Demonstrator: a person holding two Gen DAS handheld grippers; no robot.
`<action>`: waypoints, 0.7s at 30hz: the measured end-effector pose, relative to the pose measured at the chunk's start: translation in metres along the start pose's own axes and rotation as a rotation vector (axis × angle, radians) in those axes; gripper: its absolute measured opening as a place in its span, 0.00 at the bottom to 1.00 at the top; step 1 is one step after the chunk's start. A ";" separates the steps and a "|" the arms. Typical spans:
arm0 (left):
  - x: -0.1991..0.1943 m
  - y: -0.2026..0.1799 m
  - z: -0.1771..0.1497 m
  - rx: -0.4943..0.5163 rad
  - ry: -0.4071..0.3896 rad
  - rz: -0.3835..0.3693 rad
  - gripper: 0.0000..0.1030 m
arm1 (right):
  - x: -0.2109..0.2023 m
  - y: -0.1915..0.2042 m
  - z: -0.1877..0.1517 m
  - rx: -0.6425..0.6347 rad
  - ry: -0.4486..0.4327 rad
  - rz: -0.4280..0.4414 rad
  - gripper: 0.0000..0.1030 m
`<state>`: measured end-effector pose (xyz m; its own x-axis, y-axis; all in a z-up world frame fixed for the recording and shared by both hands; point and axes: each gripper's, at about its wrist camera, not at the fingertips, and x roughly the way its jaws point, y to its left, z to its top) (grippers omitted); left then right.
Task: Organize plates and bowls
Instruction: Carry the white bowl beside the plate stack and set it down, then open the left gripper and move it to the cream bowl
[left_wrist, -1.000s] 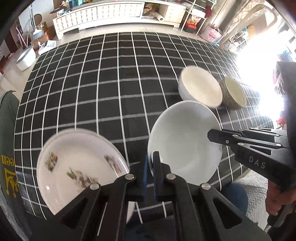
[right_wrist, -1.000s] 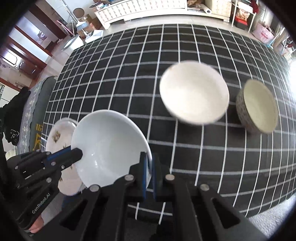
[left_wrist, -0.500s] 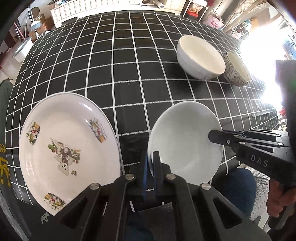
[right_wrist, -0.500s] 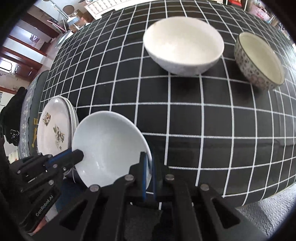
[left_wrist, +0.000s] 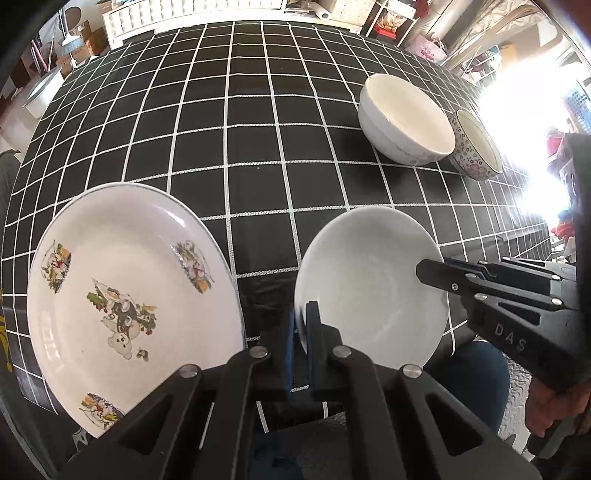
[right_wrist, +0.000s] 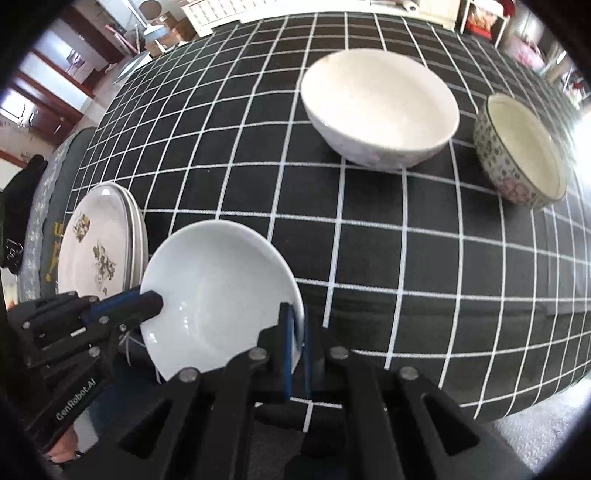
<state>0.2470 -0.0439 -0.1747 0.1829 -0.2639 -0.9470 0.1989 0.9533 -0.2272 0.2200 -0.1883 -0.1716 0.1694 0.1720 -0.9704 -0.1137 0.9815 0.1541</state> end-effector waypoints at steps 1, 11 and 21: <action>-0.001 0.000 -0.001 0.001 -0.007 0.001 0.04 | 0.000 0.000 0.000 0.000 -0.005 -0.002 0.08; -0.026 -0.003 -0.002 0.041 -0.097 0.064 0.21 | -0.014 -0.005 -0.002 -0.019 -0.043 -0.072 0.35; -0.070 -0.015 0.000 0.069 -0.191 0.069 0.43 | -0.069 -0.007 -0.005 -0.046 -0.191 -0.112 0.58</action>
<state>0.2309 -0.0402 -0.1054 0.3766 -0.2276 -0.8980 0.2434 0.9596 -0.1411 0.2045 -0.2077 -0.1062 0.3651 0.0791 -0.9276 -0.1272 0.9913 0.0344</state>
